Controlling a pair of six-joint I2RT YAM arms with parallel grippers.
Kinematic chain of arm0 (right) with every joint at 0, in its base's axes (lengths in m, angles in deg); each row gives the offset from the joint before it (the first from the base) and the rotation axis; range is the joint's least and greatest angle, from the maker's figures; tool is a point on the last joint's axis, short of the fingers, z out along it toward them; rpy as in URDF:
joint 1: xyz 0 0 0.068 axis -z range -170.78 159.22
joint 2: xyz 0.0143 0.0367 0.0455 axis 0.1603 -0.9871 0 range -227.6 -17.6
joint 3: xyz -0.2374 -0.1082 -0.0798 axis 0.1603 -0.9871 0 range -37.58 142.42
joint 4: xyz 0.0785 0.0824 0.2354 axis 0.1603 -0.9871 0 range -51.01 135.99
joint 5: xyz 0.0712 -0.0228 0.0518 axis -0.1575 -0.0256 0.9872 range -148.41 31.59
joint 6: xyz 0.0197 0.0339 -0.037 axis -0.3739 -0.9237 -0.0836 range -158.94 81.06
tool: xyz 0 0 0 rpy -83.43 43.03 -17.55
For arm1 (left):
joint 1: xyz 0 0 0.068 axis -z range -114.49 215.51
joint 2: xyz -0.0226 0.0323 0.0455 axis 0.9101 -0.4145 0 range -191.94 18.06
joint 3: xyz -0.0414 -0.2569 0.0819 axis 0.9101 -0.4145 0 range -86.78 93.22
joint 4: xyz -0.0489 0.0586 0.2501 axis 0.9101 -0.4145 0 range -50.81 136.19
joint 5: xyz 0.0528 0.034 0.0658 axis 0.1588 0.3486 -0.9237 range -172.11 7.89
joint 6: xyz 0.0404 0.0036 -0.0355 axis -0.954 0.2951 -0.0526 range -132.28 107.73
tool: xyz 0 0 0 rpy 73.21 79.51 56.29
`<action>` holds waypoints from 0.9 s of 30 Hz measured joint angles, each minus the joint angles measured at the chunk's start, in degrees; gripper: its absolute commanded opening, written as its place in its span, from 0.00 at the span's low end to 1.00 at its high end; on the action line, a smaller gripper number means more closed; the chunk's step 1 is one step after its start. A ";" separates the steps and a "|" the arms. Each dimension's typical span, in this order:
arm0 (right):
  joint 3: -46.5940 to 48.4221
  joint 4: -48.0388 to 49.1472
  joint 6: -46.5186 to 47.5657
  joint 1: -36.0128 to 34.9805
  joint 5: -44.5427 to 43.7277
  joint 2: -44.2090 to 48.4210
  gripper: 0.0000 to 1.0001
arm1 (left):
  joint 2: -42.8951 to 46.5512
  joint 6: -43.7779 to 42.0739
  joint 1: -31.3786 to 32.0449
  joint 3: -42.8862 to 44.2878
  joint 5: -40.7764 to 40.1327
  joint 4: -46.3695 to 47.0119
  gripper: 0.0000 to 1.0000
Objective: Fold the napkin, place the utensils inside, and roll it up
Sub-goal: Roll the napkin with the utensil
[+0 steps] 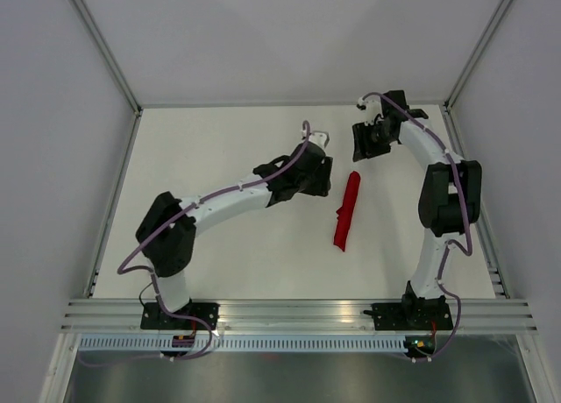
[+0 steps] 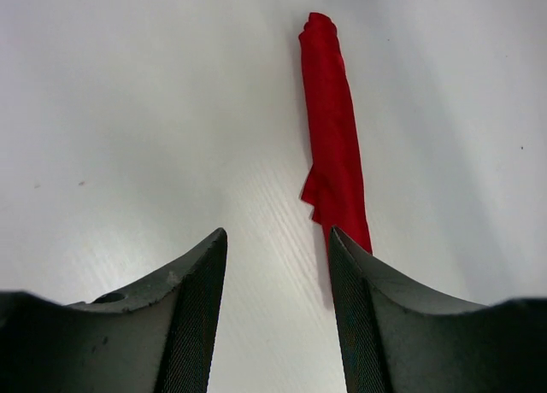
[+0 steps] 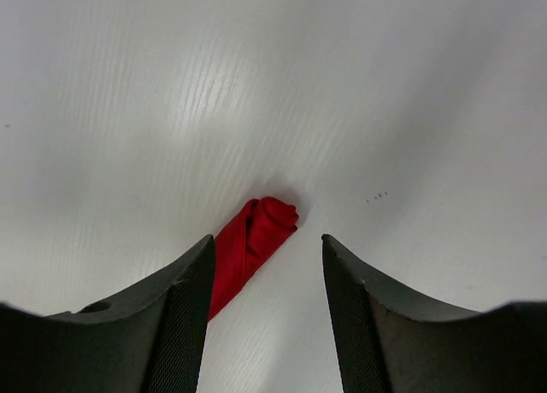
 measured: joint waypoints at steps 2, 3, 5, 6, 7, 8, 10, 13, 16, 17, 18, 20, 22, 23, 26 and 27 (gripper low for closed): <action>-1.66 0.44 -0.02 1.86 1.75 3.91 0.60 | 5.51 -0.20 -1.07 -3.50 0.09 -0.09 0.56; -2.75 0.70 -0.02 3.23 2.54 6.36 0.60 | 8.41 -0.31 -1.62 -5.35 0.26 -0.09 0.57; -5.25 1.57 0.00 6.23 4.00 11.34 0.60 | 14.49 -0.55 -2.84 -9.16 0.96 -0.26 0.57; -6.82 2.21 0.00 8.00 4.79 14.16 0.60 | 17.11 -0.70 -3.63 -10.97 1.62 0.09 0.57; -8.61 2.58 0.00 9.99 5.27 17.38 0.60 | 20.85 -0.85 -4.63 -13.40 2.14 -0.24 0.57; -9.92 2.91 0.00 11.28 5.51 19.61 0.60 | 23.21 -0.98 -5.31 -14.88 2.56 -0.52 0.57; -13.99 3.85 0.02 13.29 5.97 25.05 0.60 | 28.72 -1.40 -7.15 -18.51 3.32 -0.87 0.58; -19.15 3.58 0.44 13.40 5.79 32.70 0.61 | 36.09 -2.12 -9.20 -22.97 3.48 -2.73 0.59; -22.14 3.43 1.07 13.09 5.42 38.80 0.62 | 42.14 -2.75 -9.60 -25.94 3.52 -4.85 0.59; -23.19 3.48 1.27 13.20 5.35 40.81 0.62 | 43.56 -2.95 -9.60 -26.51 3.52 -5.44 0.59; -24.24 3.52 1.33 13.38 5.29 42.69 0.62 | 45.31 -3.19 -9.62 -27.06 3.50 -6.23 0.60; -26.71 3.89 1.36 13.51 5.38 46.25 0.62 | 48.68 -3.85 -9.64 -28.17 3.45 -7.37 0.61; -29.18 4.44 1.31 13.62 5.42 48.76 0.62 | 51.25 -4.37 -9.64 -28.83 3.26 -8.20 0.61; -30.10 4.72 1.31 13.62 5.40 49.40 0.62 | 52.50 -4.68 -9.64 -29.11 3.08 -8.66 0.61; -32.26 5.20 1.31 13.62 5.22 49.83 0.62 | 55.45 -5.40 -9.64 -30.01 2.45 -9.53 0.61; -32.79 5.46 1.31 13.62 5.05 49.81 0.62 | 56.19 -5.57 -9.64 -30.34 2.19 -9.75 0.61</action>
